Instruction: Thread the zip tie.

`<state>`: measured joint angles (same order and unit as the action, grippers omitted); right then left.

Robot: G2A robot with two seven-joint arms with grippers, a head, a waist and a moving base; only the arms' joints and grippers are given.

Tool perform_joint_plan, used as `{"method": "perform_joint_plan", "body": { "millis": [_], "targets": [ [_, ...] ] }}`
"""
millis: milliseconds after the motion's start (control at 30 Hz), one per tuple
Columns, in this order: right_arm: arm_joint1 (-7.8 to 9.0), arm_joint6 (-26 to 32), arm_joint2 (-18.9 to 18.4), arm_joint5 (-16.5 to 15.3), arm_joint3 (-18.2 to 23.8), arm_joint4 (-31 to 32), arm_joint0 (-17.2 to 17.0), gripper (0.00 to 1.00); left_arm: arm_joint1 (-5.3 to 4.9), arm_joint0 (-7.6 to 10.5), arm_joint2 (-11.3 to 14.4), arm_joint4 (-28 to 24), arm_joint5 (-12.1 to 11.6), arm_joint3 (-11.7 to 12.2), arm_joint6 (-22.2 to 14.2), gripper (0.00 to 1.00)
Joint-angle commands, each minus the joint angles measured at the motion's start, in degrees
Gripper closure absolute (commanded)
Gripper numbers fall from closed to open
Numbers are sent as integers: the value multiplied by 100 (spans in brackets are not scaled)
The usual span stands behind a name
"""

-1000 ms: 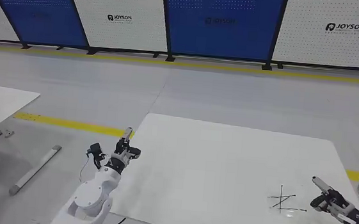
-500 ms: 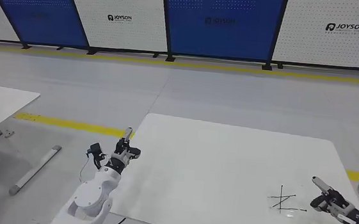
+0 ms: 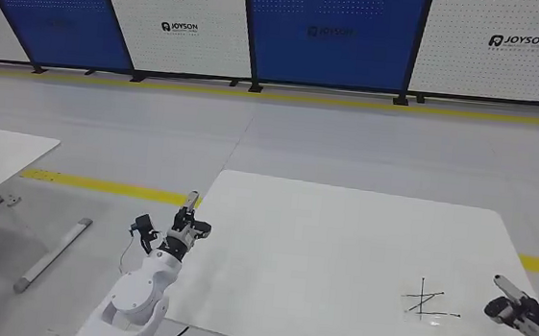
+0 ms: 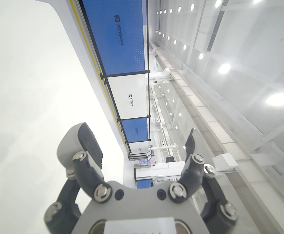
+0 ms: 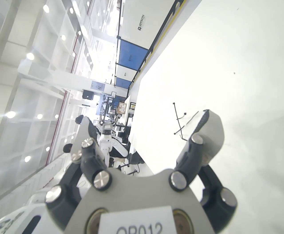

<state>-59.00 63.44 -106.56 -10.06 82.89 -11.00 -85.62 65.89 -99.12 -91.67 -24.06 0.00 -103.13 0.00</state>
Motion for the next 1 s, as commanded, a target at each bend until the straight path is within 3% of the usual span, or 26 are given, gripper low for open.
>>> {"method": "perform_joint_plan", "body": {
  "millis": [0,67,200,667,967],
  "targets": [
    [37,416,-4,-168,-183,-37,63,0,0,0,0,0,0,0,0,0],
    [89,923,49,-268,-483,30,230,0,0,0,0,0,0,0,0,0],
    [138,1090,309,-417,-986,414,605,0,0,0,0,0,0,0,0,0],
    [140,1088,326,-420,-1025,427,633,0,0,0,0,0,0,0,0,0],
    [176,1504,971,-568,-1380,767,1089,0,0,0,0,0,0,0,0,0]
  ]
}}
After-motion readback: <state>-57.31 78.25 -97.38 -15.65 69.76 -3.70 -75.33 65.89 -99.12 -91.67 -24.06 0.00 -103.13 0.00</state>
